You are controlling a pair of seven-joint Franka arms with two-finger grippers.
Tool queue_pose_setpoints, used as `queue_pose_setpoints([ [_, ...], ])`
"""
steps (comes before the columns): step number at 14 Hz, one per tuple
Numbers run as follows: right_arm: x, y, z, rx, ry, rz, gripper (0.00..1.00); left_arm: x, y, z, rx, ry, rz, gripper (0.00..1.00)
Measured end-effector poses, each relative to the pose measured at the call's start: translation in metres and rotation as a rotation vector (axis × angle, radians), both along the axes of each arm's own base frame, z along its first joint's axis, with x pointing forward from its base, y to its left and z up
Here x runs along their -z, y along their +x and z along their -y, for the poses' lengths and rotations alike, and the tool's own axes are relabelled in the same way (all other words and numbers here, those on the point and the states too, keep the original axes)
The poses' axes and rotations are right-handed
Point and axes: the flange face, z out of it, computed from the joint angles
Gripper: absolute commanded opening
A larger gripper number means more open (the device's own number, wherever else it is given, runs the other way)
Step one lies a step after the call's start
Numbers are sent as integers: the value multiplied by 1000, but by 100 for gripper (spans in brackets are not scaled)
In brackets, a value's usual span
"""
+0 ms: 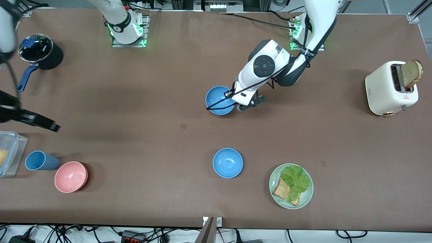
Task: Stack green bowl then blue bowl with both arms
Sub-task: 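Set down the green bowl while the left gripper carries the blue bowl over, then lower the blue bowl into the green bowl and open the left gripper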
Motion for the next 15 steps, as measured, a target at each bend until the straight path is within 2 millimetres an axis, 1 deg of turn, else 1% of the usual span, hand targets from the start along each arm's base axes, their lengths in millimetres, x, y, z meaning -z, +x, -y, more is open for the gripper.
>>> queue_pose_setpoints([
  [1,-2,-5,17,-33,2,3,100,5,-4,0,0,-2,9,0],
  [2,-2,-10,28,-60,0,2,100,9,-8,0,2,-1,10,1],
  [3,-1,-15,34,-77,-16,-4,100,11,-11,1,7,0,10,2],
  [5,-3,-22,30,-101,-71,-19,100,12,-15,4,16,1,9,16],
  [6,-6,-25,23,-117,-87,-19,100,12,-17,6,19,1,9,29],
  [7,-9,-27,17,-129,-93,-16,100,12,-18,7,21,1,10,34],
  [9,-12,-33,13,-139,-92,-32,100,8,-16,5,16,1,15,35],
  [11,-10,-40,15,-141,-110,-60,100,-4,-9,-2,12,11,17,36],
  [12,-7,-45,15,-143,-121,-71,100,-15,-4,-6,14,18,18,37],
  [14,-2,-59,15,-146,-127,-79,100,-47,12,-22,22,29,33,40],
  [15,1,-66,15,-147,-126,-77,100,-64,24,-35,35,30,46,41],
])
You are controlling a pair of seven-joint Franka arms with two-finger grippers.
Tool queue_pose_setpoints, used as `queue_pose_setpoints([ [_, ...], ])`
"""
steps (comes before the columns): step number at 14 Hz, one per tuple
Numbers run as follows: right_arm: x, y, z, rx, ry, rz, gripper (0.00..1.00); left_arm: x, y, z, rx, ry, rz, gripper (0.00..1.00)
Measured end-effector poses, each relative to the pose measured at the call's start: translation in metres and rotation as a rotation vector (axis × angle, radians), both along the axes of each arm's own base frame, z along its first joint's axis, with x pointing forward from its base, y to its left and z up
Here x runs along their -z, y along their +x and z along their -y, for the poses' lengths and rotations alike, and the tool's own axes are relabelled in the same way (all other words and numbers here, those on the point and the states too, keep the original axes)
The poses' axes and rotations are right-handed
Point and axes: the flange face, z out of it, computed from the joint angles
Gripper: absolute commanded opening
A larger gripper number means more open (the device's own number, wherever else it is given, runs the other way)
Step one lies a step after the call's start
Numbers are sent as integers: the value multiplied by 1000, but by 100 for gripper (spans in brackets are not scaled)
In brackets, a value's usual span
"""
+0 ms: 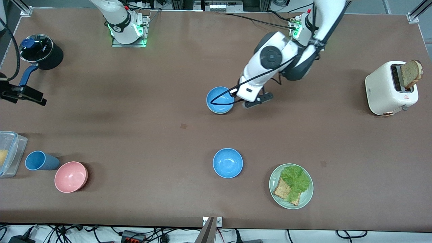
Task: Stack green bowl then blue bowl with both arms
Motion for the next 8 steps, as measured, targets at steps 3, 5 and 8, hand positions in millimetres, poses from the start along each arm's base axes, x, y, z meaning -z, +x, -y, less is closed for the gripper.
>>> queue_pose_setpoints([
  [3,9,-20,-1,-2,3,24,100,-36,46,-58,68,-13,45,52],
  [5,10,-27,-2,-3,4,29,100,-54,74,-101,149,-23,59,82],
  [8,7,-29,-2,-4,4,34,100,-92,101,-149,258,-31,62,100],
])
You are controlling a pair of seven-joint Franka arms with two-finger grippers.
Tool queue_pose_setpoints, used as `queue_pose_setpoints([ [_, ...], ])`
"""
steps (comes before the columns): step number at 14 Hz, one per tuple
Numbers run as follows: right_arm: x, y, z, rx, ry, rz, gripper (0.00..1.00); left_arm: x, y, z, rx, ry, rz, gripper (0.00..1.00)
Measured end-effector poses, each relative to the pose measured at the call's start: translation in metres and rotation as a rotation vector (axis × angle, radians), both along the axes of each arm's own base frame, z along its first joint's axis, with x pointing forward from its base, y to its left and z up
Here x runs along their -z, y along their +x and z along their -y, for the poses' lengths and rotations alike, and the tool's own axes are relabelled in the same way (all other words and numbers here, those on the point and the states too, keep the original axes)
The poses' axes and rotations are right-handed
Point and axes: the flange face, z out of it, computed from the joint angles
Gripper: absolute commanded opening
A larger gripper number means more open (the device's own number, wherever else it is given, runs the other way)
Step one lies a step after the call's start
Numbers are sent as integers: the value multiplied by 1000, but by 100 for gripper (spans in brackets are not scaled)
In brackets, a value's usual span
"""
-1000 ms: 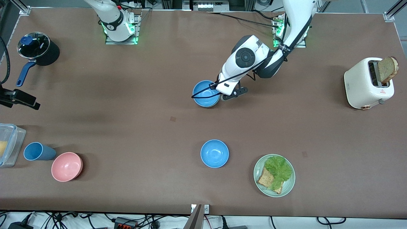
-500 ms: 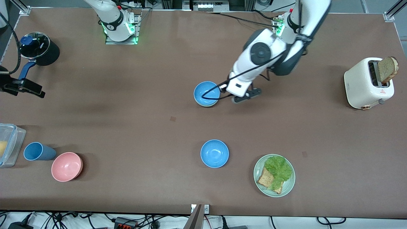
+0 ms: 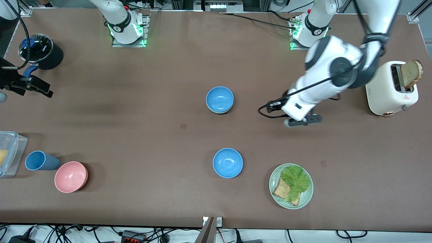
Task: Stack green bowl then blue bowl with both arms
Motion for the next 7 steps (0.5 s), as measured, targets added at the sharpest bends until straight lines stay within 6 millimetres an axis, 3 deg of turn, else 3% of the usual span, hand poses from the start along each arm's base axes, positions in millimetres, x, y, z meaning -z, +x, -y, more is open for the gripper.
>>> queue_pose_setpoints([
  [2,0,0,-1,-1,0,-1,100,-14,14,-34,62,18,32,100],
  [7,-2,0,-1,-2,0,2,100,-17,39,-129,196,37,96,100],
])
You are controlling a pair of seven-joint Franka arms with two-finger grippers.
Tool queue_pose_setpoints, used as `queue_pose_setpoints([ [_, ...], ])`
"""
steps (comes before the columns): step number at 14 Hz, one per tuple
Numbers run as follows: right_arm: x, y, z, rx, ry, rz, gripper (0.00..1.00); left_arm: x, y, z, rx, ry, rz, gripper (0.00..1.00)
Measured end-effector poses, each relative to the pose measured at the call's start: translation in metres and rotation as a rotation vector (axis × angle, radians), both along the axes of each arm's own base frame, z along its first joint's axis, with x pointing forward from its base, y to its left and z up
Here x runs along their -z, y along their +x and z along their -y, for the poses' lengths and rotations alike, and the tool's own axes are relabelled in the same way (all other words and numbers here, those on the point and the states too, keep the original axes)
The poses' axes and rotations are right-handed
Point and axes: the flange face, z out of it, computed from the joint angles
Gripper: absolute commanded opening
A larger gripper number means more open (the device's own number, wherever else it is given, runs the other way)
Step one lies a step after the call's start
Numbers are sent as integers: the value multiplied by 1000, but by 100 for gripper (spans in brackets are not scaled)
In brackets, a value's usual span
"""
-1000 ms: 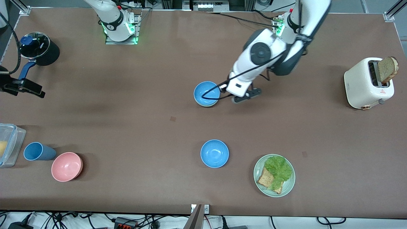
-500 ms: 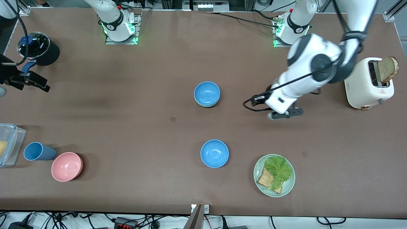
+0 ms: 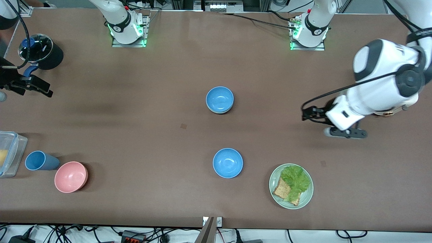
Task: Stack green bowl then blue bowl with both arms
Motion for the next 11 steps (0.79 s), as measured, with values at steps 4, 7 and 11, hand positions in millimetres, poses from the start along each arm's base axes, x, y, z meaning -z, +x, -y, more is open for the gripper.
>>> queue_pose_setpoints([
  [4,0,0,0,0,0,-1,100,-36,-7,-60,-58,64,27,100],
  [7,0,0,0,-1,0,-1,100,-65,-21,-79,-69,101,22,100],
  [11,0,0,0,-1,0,-2,100,-82,-28,-74,-40,105,24,100],
])
